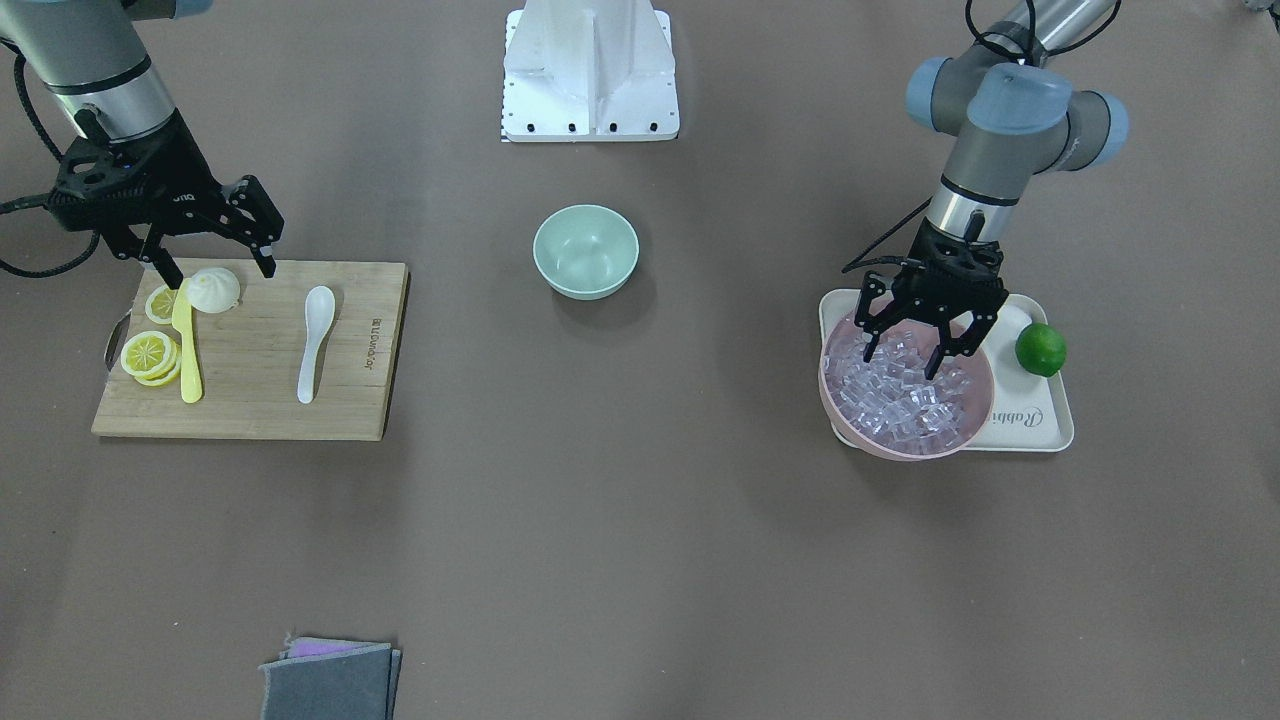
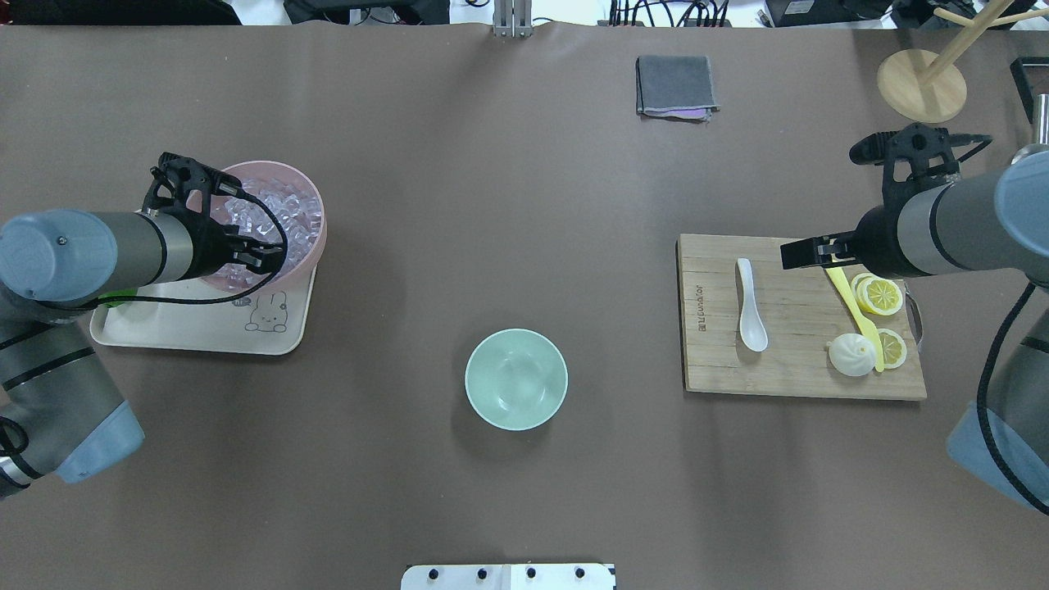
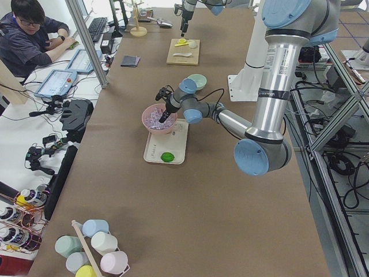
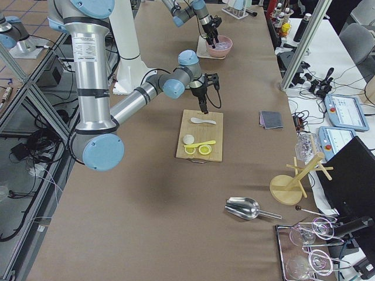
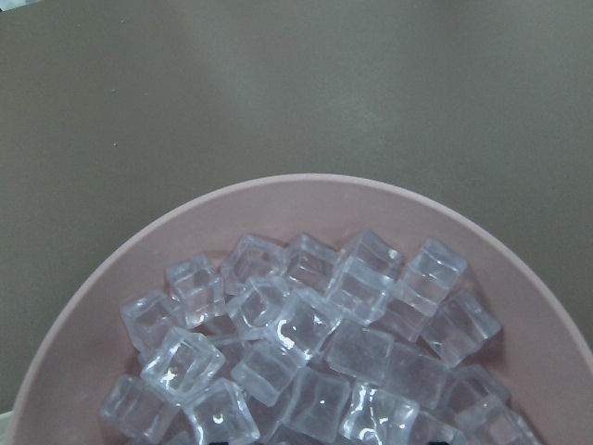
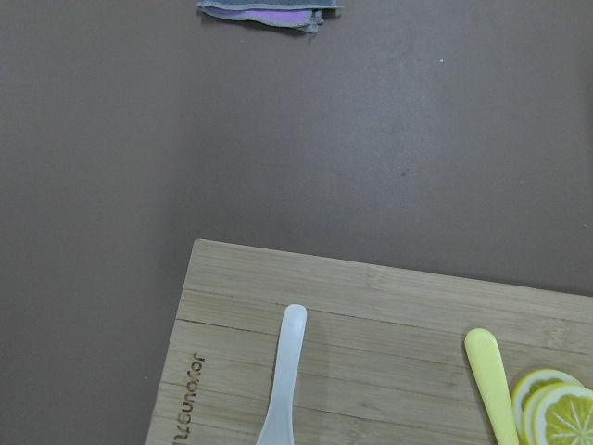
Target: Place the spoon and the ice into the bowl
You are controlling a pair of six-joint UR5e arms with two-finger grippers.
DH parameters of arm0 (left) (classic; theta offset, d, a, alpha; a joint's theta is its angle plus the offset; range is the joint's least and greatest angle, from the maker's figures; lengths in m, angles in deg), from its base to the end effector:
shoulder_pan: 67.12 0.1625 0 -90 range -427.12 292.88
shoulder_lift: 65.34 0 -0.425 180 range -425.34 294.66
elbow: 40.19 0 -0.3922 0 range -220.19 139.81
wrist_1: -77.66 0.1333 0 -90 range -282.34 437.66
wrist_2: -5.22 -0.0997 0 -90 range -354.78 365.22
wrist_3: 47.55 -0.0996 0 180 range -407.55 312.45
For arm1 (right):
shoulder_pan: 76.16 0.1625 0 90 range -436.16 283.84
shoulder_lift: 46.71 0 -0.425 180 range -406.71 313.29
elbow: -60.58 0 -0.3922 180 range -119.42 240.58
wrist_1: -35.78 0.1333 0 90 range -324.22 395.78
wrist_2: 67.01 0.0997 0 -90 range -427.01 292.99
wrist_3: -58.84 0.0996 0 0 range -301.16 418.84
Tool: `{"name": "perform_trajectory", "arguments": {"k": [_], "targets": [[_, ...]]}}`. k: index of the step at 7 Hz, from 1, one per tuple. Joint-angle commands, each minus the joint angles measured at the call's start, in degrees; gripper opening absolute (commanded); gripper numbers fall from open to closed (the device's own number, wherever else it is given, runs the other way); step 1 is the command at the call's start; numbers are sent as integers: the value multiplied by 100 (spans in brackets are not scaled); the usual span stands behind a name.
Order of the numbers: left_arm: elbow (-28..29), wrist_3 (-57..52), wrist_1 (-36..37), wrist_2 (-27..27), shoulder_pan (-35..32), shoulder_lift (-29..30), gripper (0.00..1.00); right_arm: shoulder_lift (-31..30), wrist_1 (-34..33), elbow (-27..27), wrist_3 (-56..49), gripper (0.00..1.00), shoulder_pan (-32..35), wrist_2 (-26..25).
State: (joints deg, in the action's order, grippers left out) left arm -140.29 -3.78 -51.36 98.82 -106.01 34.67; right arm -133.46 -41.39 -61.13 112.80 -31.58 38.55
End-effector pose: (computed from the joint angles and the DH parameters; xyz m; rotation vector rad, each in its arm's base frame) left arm 0.3706 -0.4622 0.4116 0.6563 0.7993 0.1489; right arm -0.2696 -0.4153 0.3527 0.3411 -0.7970 0.0264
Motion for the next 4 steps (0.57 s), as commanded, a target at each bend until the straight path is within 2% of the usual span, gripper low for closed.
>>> {"name": "perform_trajectory", "arguments": {"k": [1,2,3,4], "targets": [[-1,9,0,-141,127,1,69,0,0,7,9,100,-2,0],[-1,18,0,-141,128,1,60,0,0,-2,0,100,-2,0],[-1,9,0,-141,128,1,42,0,0,-2,9,100,-2,0],[-18,9,-9,-149,128,1,20,18,0,-2,9,100,-2,0]]}}
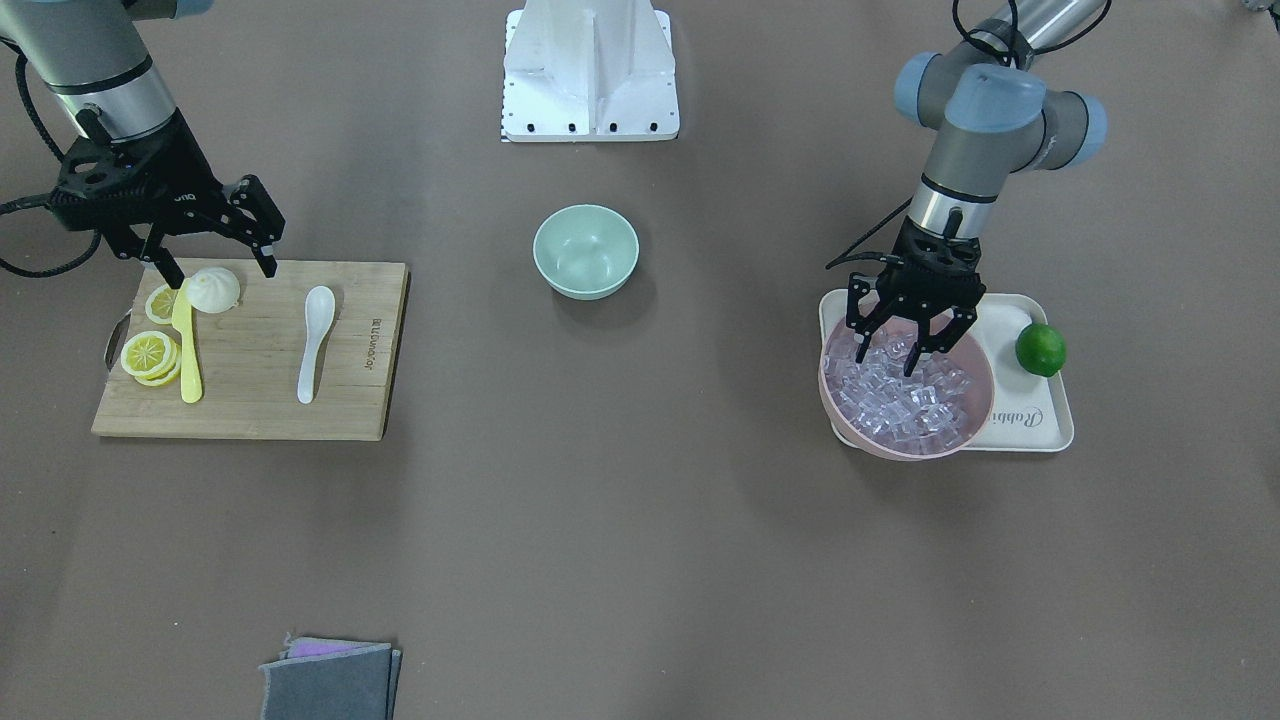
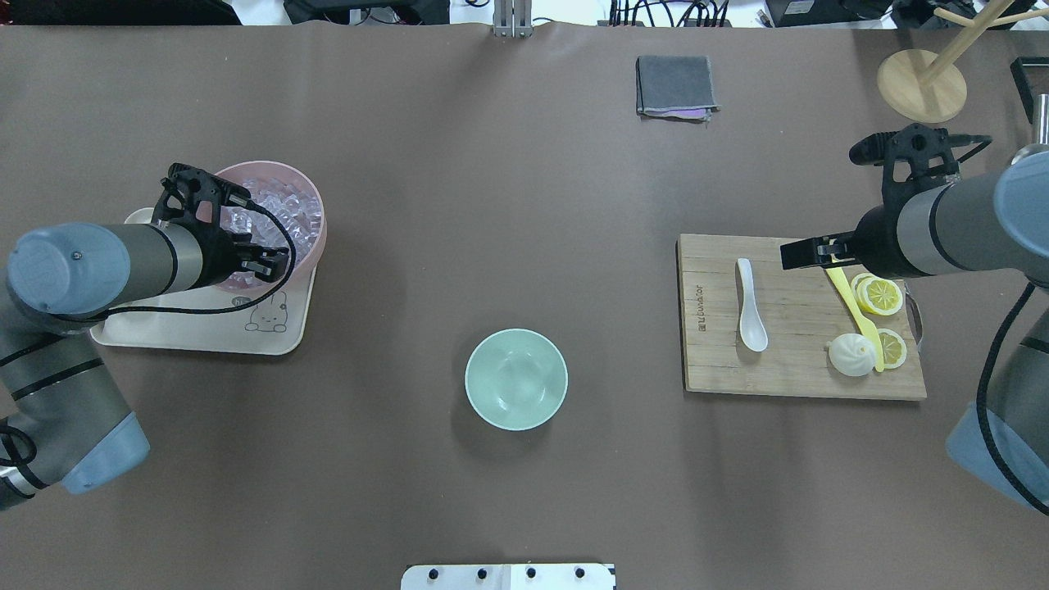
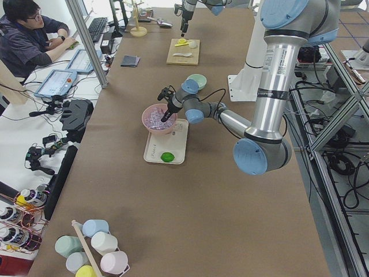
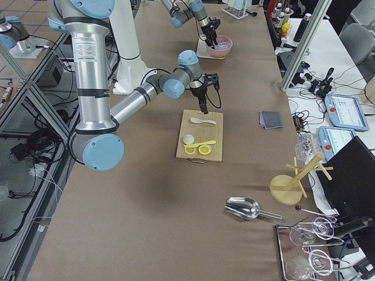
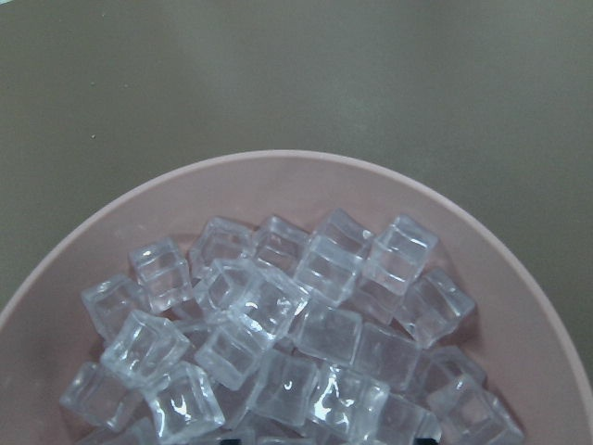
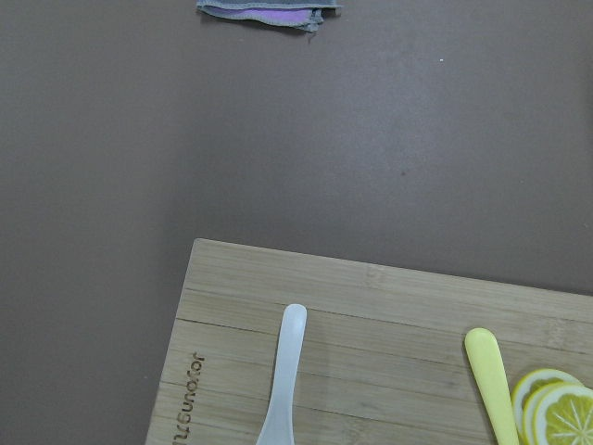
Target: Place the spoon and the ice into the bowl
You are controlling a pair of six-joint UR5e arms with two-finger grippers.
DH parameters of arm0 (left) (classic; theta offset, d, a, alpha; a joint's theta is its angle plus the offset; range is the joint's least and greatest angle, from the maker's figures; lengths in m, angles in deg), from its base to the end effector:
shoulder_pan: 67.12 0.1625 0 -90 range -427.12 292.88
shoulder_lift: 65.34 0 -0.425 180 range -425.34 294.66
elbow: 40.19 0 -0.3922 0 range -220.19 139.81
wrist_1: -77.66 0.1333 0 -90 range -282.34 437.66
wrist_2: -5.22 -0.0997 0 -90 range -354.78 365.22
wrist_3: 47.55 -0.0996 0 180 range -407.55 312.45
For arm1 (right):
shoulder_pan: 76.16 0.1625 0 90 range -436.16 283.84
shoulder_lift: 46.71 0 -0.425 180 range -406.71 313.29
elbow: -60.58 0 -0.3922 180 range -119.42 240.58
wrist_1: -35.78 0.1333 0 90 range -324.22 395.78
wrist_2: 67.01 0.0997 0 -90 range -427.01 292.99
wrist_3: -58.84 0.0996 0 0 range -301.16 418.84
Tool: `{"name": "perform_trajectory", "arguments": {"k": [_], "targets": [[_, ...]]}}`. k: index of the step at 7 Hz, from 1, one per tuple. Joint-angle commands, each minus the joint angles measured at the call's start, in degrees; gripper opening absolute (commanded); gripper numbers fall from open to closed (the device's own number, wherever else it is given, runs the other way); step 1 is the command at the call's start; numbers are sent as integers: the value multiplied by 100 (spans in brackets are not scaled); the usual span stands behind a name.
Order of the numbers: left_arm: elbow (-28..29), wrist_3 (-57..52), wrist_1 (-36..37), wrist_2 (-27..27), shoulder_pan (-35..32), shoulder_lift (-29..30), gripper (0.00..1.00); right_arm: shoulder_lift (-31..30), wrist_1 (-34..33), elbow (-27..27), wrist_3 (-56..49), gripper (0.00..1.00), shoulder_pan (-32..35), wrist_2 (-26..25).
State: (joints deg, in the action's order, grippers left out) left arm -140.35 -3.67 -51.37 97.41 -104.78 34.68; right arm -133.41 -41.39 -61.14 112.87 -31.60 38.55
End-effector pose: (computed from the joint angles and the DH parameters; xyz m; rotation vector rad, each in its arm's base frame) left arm 0.3789 -0.4560 0.4110 0.6648 0.7933 0.1540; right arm -0.2699 -0.4153 0.3522 0.3412 -0.7980 0.0270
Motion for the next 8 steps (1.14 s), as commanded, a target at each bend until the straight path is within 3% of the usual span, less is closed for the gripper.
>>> {"name": "perform_trajectory", "arguments": {"k": [1,4,5,7,8], "targets": [[-47,-2,-16,0,-4,0,0,21,0,-1,19,100,0,0],[-406,41,-60,79,-22,9,0,30,0,-10,37,100,0,0],[-642,503,-95,62,-74,78,0,30,0,-10,55,100,0,0],[-340,2852,-385,35,13,945,0,65,0,-19,134,100,0,0],[-181,3490,-525,-8,344,1262,0,65,0,-19,143,100,0,0]]}}
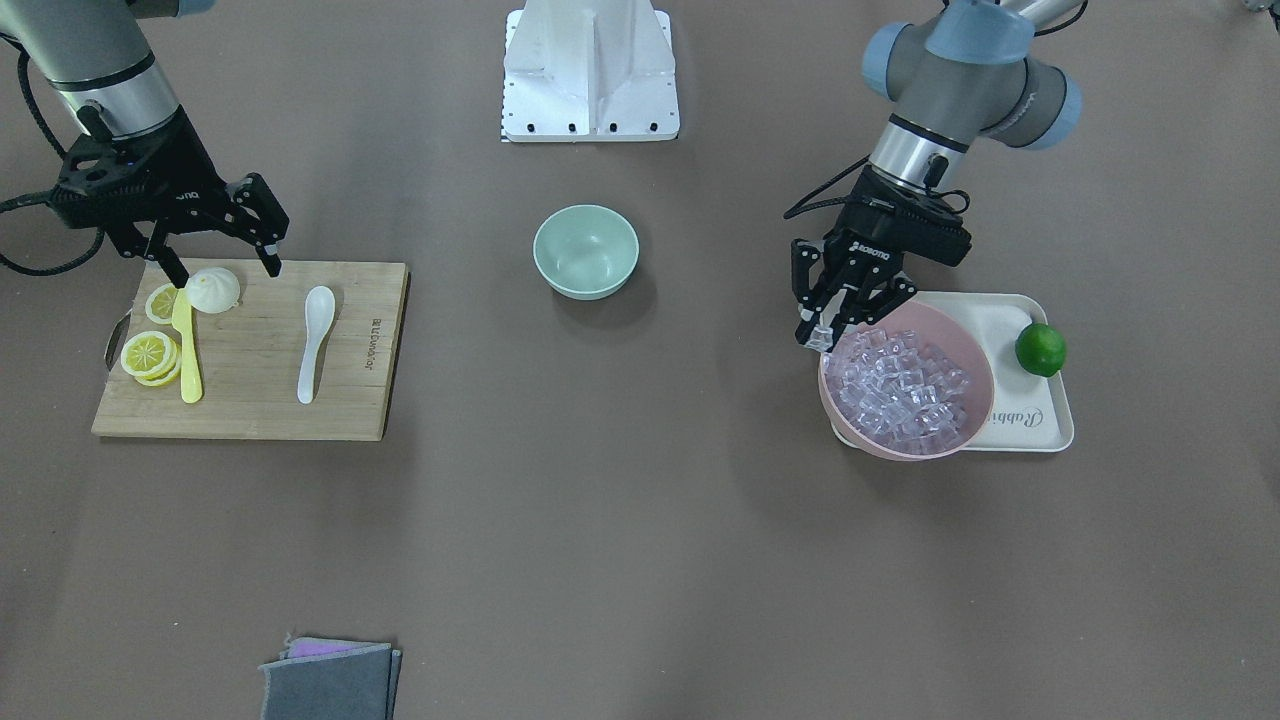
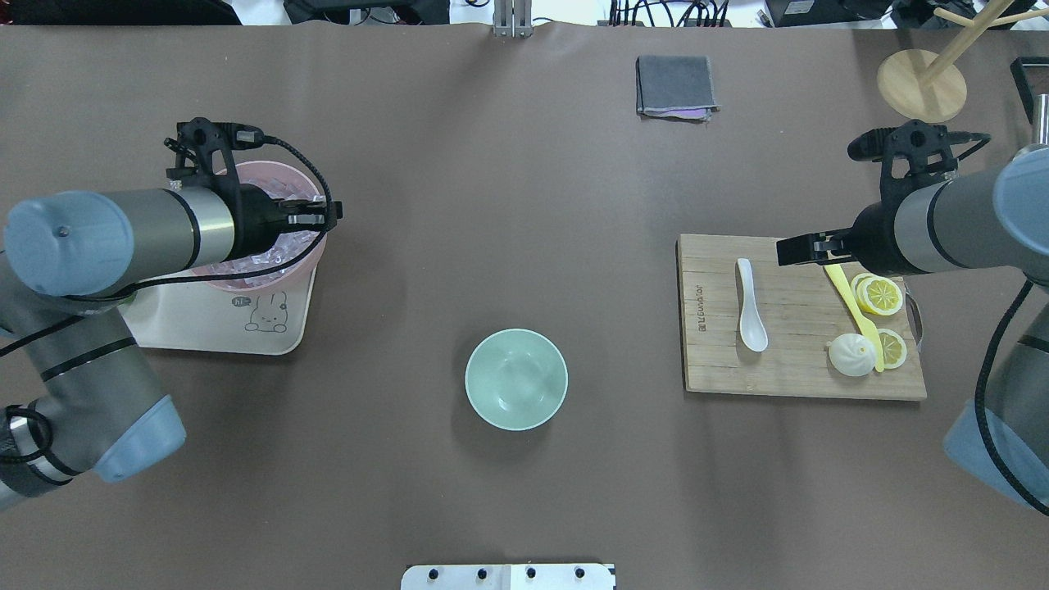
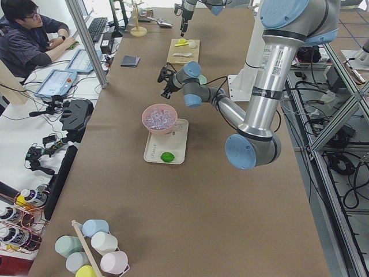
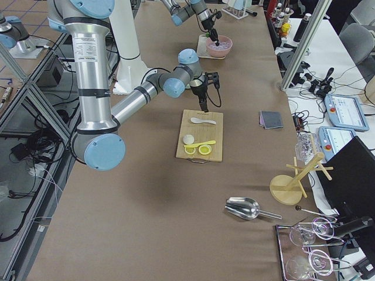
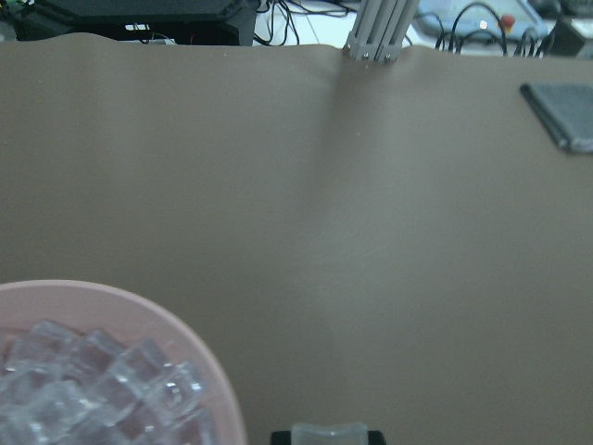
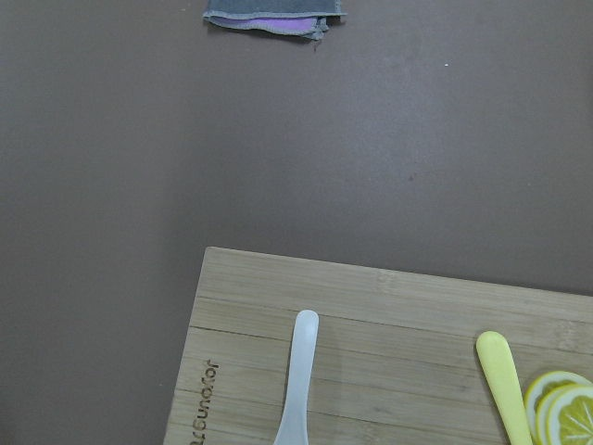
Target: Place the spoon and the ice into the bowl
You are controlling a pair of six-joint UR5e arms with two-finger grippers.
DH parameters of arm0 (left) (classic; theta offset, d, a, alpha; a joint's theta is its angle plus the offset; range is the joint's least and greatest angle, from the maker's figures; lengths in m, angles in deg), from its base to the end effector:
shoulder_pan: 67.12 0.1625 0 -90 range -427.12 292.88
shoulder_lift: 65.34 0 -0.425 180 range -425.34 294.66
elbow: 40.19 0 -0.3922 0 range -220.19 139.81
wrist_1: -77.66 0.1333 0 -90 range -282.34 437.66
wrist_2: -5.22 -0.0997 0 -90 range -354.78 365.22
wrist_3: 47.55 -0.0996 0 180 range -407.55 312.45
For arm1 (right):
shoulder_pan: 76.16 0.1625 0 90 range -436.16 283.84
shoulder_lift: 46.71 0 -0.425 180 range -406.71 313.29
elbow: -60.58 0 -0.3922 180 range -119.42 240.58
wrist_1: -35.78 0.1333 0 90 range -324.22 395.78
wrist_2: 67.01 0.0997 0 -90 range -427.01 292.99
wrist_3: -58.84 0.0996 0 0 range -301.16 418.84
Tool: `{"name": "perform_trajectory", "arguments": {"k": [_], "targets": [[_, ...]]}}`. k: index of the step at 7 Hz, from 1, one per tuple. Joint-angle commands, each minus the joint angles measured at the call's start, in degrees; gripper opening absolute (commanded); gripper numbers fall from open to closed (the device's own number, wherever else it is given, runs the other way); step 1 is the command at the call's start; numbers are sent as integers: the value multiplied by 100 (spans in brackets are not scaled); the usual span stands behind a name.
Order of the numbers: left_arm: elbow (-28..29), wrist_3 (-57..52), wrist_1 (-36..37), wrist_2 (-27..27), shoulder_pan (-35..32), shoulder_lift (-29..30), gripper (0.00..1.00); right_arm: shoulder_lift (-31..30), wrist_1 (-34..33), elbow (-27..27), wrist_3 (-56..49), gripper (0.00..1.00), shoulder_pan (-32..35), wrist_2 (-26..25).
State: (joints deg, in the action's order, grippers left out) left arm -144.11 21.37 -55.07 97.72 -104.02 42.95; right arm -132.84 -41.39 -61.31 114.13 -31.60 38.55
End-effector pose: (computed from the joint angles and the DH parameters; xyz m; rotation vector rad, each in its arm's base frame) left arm 0.3922 -0.4557 0.2866 0.6025 1.1644 -0.2070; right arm -0.2707 -0.4161 0.3460 0.3410 -0.8113 0.0455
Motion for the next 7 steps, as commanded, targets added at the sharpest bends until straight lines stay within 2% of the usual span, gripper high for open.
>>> {"name": "perform_trajectory", "arguments": {"k": [1,2,4,5,6,7], "targets": [[231,1244,-487,-492,758,456,0,8,0,-2,17,100,0,0],[232,1247,-777,-975,1294,456,0,16,9,-2,25,100,-9,0],[275,1256,-815,-1565,2174,622,0,43,0,7,25,100,-18,-9],[389,1256,-815,-1803,2405,718,0,52,0,7,25,100,-26,-26],[581,1256,-824,-1971,2494,859,5,52,0,7,25,100,-26,-26],[644,1247,-824,-1981,2495,921,55,52,0,7,25,100,-26,-26]]}}
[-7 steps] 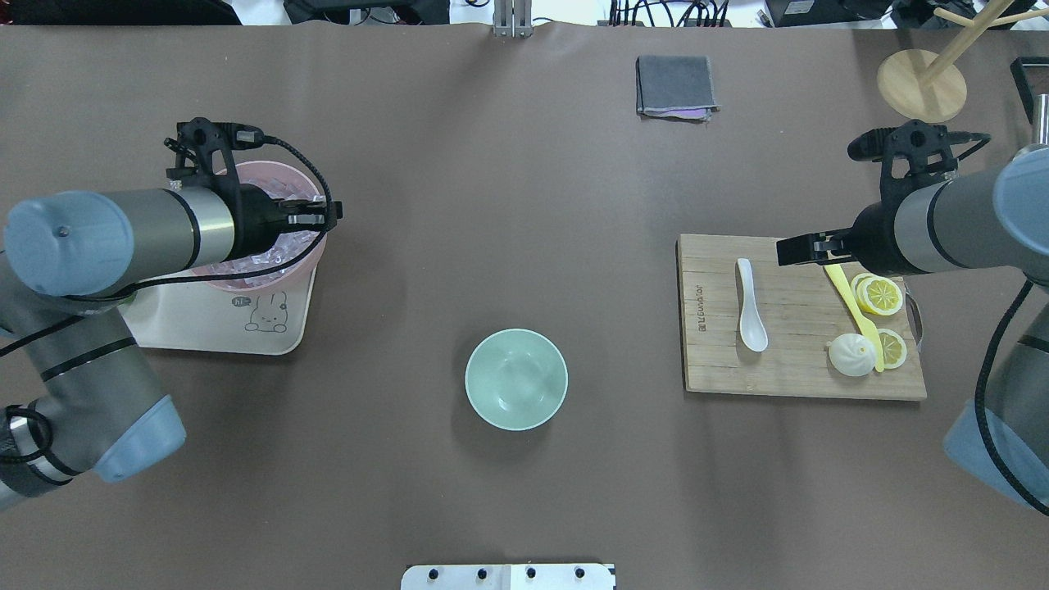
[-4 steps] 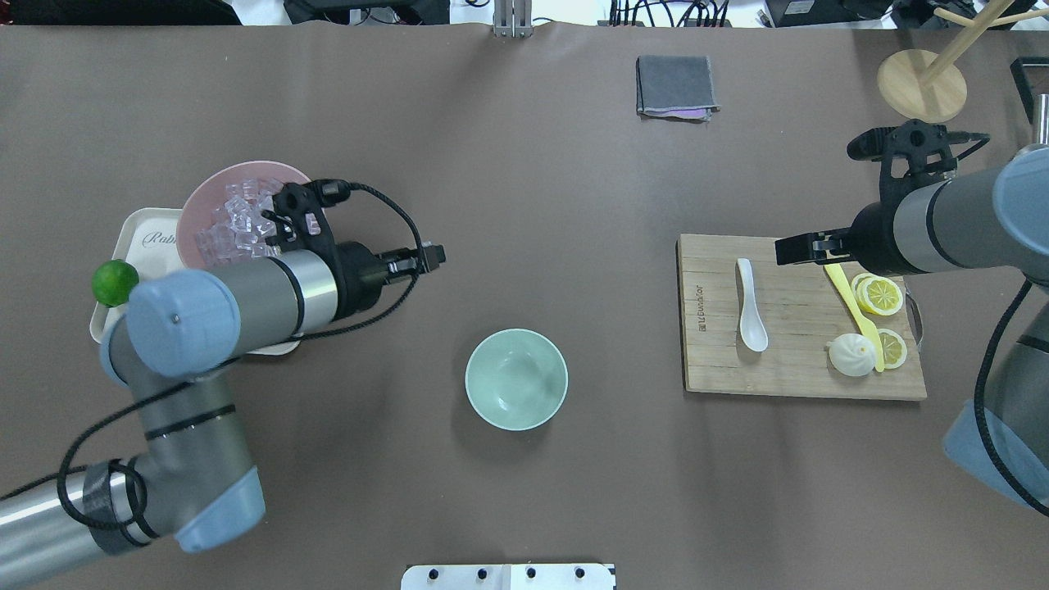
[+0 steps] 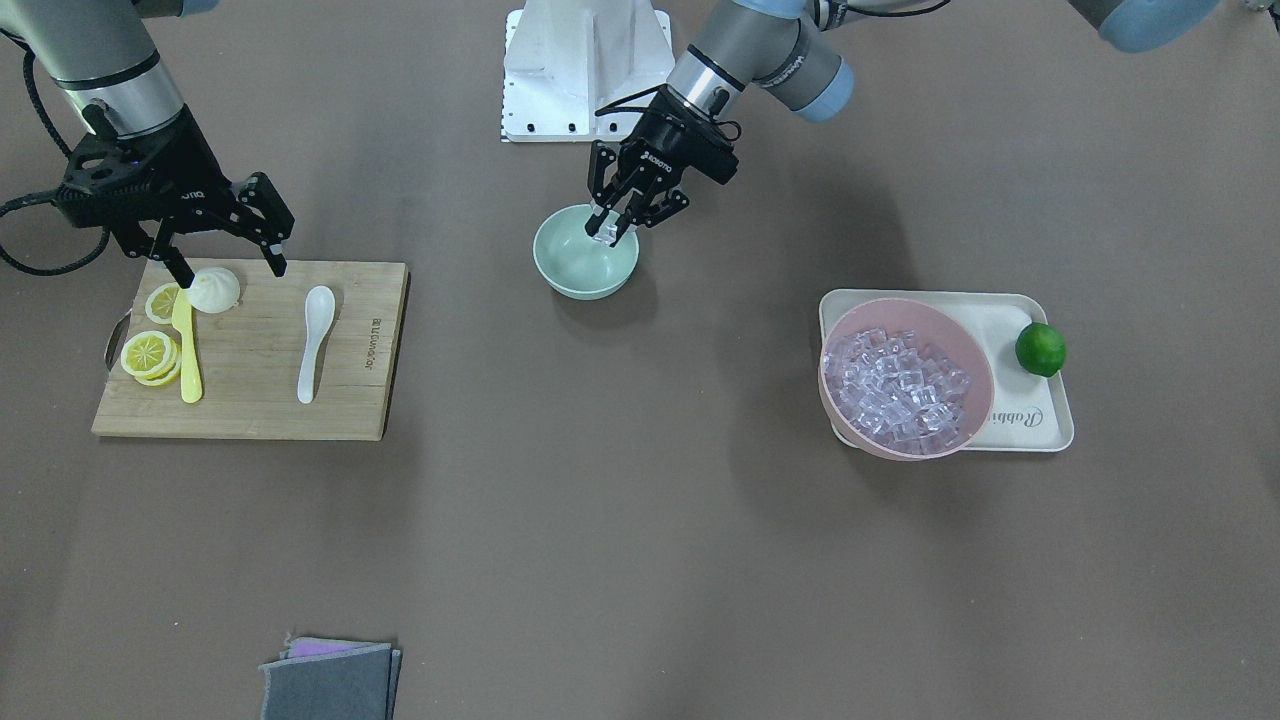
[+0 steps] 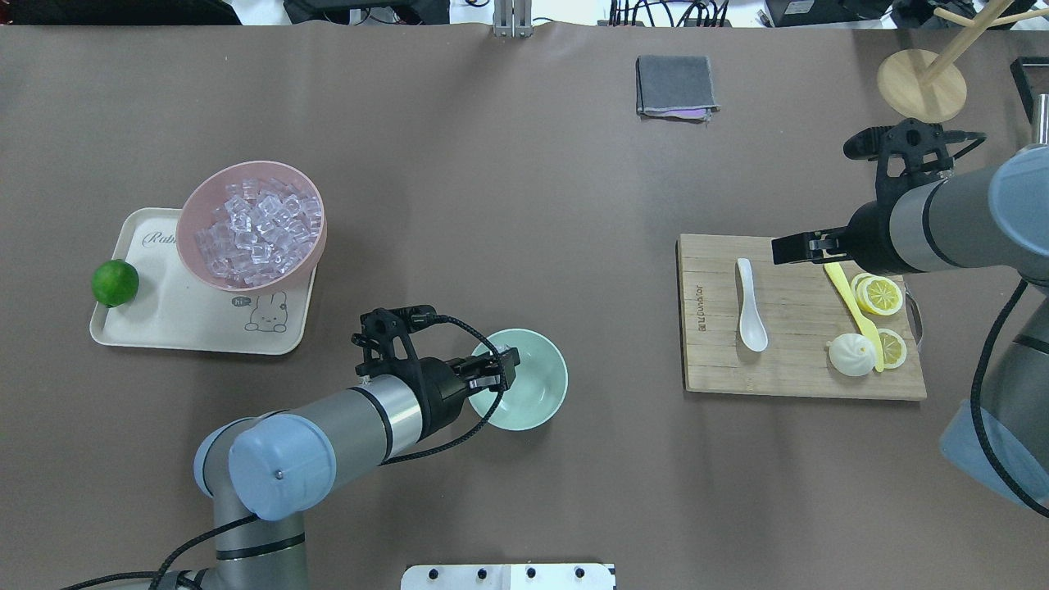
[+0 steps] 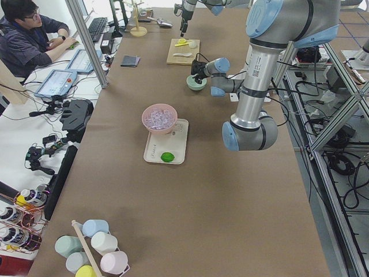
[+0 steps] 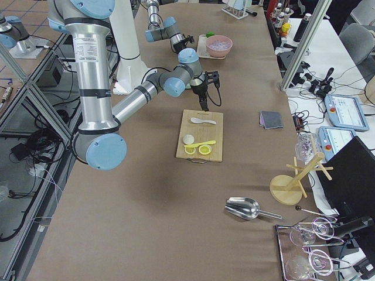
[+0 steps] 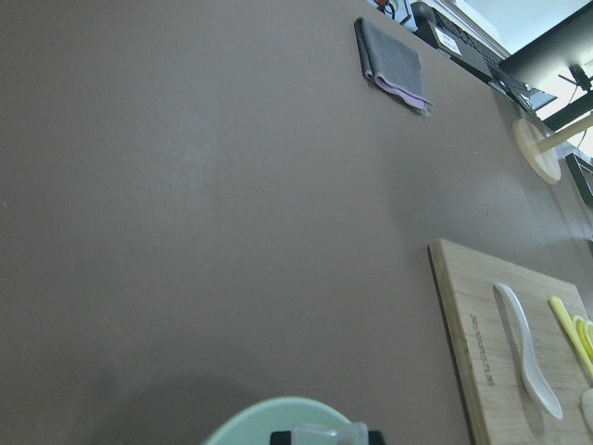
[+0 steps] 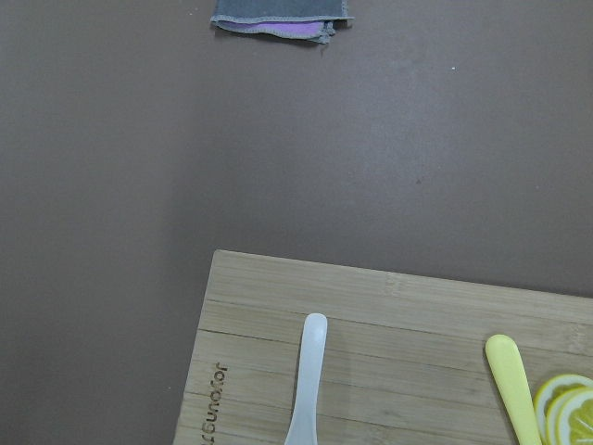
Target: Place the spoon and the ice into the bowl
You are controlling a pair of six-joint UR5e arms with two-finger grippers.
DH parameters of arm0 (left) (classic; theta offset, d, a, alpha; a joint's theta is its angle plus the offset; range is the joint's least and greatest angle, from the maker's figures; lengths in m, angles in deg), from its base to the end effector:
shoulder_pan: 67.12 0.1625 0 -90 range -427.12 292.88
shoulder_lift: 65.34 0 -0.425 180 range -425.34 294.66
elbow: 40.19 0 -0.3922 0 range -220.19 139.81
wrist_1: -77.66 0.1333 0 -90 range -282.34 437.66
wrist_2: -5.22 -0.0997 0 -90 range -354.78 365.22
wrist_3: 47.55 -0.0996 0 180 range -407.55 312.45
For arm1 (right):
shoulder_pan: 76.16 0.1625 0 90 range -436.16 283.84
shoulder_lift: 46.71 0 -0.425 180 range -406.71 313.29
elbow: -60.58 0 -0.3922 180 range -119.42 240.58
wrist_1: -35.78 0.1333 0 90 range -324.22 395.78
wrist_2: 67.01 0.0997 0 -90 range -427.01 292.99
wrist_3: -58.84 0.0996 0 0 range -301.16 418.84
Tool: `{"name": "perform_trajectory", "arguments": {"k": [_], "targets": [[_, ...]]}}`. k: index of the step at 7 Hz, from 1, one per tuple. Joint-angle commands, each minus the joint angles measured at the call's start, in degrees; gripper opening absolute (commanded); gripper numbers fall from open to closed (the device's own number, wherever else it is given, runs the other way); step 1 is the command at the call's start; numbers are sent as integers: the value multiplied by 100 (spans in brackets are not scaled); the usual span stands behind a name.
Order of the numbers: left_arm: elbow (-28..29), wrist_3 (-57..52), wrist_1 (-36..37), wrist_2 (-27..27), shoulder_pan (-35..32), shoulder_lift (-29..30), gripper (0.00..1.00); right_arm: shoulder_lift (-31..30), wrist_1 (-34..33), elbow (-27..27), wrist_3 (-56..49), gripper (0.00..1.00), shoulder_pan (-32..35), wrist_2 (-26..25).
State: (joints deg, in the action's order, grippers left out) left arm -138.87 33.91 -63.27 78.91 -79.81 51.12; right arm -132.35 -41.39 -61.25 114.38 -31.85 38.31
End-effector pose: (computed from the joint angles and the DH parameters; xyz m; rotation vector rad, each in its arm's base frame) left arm 0.5619 -0.2918 0.2243 0.5004 1.4257 -0.2718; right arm -0.2736 -0.4166 0.3424 0.3455 -0.8160 0.0461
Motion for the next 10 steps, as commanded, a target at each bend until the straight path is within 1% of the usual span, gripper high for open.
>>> {"name": "perform_trajectory", "arguments": {"k": [1,3,4,5,6,7,8,9,10], "targets": [[138,-24,-5,-101,73,96,97,3,8,-8,0,100,-2,-2],[164,-33,13,-109,65,79,97,12,0,-8,0,100,-11,-2],[43,-51,13,-83,47,87,97,12,8,-8,0,100,-11,-2],[-272,-77,83,-48,-14,35,97,12,0,10,17,100,-46,-2],[-449,-77,231,265,-310,9,97,12,0,18,87,100,-72,-46],[-546,-60,563,878,-722,-61,97,12,0,27,88,100,-142,-168],[-791,-77,1158,1545,-1161,-166,97,12,0,27,149,100,-186,-230],[-1081,-121,2122,2474,-1731,-194,98,3,0,45,280,100,-247,-318],[-1310,-713,2853,3345,-2355,-211,98,3,0,71,351,100,-300,-449]]}}
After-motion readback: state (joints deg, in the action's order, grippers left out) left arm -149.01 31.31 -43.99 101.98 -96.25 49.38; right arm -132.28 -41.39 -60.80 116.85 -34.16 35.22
